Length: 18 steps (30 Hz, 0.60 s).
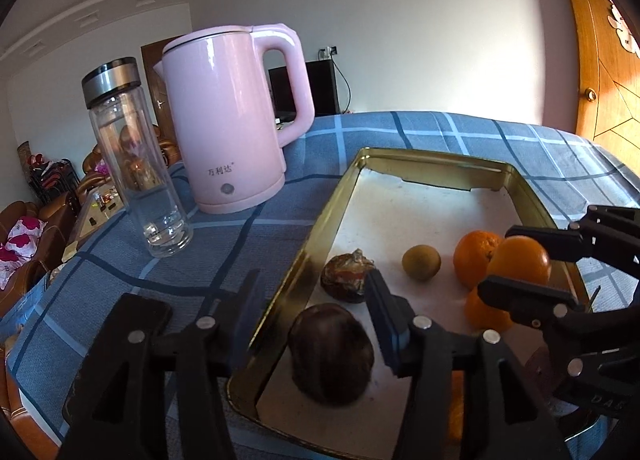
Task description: Organize fruits
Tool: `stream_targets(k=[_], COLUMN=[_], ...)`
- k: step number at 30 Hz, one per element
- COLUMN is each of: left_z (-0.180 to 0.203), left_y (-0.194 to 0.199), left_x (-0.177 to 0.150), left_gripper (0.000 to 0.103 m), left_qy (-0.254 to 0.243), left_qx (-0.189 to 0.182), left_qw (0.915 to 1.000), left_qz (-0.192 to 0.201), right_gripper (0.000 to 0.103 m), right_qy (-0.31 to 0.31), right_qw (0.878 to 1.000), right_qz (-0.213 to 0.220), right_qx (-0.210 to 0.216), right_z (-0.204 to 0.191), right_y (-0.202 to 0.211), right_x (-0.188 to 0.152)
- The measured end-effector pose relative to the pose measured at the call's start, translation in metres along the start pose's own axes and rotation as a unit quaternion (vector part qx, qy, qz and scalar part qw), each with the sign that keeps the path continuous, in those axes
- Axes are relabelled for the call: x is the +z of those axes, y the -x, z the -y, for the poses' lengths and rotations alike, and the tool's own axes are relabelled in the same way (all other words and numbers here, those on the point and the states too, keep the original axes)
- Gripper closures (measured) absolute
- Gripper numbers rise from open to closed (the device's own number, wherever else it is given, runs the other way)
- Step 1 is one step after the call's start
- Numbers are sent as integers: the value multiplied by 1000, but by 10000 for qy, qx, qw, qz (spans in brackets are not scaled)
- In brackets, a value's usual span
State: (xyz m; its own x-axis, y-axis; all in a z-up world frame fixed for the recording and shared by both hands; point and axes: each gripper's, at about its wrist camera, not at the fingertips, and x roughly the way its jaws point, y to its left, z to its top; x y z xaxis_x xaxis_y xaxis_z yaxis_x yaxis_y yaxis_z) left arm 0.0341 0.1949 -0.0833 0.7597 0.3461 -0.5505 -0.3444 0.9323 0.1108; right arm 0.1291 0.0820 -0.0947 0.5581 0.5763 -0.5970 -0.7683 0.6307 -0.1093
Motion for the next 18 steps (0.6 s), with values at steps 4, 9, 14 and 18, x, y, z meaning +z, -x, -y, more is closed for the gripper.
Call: stream_targets(k=[4,9,14,18], left_z=[-3,-6,-2,7], left_y=[12,31,49,60], left_x=[1,8,13,17], left_gripper=[26,19,9,8], left_qy=[29,104,177,121], left_qx=[96,45,-42,-167], left_qw=[9997,9987,9970,9959], left_qz=[219,507,756,884], right_gripper=[48,42,35,33], right_qy=[-16,-172,-489,-680], right_qw=[9998,9982,9942,9896], right_qz=[195,509,739,926], right_qx=[-68,-277,-607,-865], right_z=[1,10,28,41], right_y=[13,38,67,91], right_x=[-1,-1,-8,-13])
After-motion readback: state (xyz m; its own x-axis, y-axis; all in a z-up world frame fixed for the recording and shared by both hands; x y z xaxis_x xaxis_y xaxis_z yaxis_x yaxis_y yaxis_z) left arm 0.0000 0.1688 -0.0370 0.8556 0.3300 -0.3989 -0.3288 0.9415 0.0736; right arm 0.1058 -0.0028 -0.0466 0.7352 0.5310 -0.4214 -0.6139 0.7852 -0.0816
